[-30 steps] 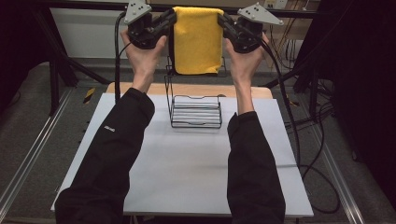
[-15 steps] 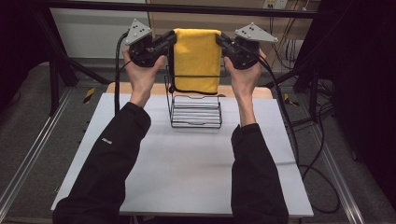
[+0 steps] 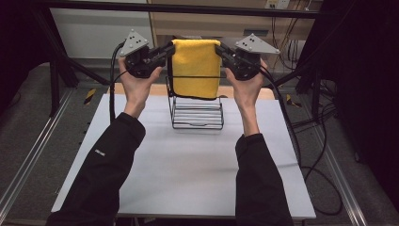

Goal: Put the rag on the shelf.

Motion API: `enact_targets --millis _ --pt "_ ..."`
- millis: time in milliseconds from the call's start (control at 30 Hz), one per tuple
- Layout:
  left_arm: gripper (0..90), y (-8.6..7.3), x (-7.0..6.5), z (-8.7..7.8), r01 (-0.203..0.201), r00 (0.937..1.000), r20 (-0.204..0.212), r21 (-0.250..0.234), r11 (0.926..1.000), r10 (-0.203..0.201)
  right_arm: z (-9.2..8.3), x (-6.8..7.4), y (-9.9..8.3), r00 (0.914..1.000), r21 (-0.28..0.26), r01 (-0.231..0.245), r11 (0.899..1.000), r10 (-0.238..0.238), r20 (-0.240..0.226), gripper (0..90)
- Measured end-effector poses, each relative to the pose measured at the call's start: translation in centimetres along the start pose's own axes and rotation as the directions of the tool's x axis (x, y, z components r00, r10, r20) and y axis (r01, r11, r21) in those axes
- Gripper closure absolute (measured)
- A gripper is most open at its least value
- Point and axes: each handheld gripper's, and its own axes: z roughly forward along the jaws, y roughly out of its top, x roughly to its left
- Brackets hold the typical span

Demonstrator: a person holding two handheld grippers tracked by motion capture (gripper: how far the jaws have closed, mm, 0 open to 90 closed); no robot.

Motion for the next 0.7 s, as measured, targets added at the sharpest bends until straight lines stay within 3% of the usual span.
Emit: enact_targets --millis 267,700 --pt "78.4 0.5 -0.5 -0.2 -0.011 0.9999 0.007 -0.007 0.9999 0.011 -0.6 -0.2 0.5 1.0000 -0.021 -0.004 1.000 0.004 0.002 84.3" --pt "78.1 -0.7 -1.3 -1.0 -0.046 0.9989 0.011 0.038 0.9982 0.045 -2.0 0.9 -0.2 0.9993 0.020 0.032 0.999 -0.032 -0.021 84.1"
